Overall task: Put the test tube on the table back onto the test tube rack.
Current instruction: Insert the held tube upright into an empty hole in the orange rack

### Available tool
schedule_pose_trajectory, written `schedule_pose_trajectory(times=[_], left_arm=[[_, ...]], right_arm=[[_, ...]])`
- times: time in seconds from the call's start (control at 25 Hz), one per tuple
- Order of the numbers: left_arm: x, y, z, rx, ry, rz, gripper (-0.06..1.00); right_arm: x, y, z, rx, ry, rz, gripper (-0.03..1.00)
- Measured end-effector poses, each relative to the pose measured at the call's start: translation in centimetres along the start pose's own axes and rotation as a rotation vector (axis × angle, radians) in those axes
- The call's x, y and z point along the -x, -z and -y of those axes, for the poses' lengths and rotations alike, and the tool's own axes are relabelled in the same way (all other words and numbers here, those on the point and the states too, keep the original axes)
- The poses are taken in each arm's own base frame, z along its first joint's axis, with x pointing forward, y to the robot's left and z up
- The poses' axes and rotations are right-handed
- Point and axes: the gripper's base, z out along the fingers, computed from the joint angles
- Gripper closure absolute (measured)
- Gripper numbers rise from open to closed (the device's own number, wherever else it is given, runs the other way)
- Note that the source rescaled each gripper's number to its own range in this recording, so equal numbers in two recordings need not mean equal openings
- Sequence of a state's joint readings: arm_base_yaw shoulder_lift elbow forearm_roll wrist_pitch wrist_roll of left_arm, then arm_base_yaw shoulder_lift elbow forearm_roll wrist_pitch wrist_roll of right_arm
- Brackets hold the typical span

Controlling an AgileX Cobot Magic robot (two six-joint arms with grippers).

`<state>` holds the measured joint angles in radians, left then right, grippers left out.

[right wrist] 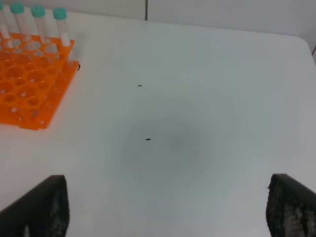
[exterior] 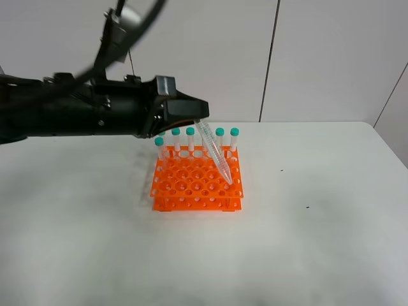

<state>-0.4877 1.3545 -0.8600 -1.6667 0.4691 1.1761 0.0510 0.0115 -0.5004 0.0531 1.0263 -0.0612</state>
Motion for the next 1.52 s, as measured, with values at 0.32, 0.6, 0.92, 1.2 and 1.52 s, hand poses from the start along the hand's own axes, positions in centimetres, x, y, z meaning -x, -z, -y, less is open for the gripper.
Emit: schedule_pose_trajectory(times=[0.32, 0.6, 0.92, 1.2, 1.52], left_arm=[[1.6, 5.5, 3.4, 0.021, -0.273, 0.098, 0.94], [2.5, 6.3, 2.2, 0.224, -0.475, 0.161, 0.94], [3.6, 6.7, 1.5, 0.41, -0.703, 0.277, 0.94], [1.5, 3.5, -0.5, 0.345, -0.67, 0.331, 0.94], [1.1, -4.4, -1.3, 0.299, -0.58, 0.149, 0.94]], right_arm=[[0.0, 0.0, 0.0, 0.001, -0.001, 0.0, 0.08], [0.0, 0.0, 0.0, 0.002, -0.001, 0.0, 0.08], [0.0, 0.0, -0.1, 0.007, -0.004, 0.0, 0.08], [0.0, 0.0, -0.1, 0.012, -0.007, 0.001, 0.08], [0.0, 0.0, -0.1, 0.012, -0.007, 0.001, 0.08]])
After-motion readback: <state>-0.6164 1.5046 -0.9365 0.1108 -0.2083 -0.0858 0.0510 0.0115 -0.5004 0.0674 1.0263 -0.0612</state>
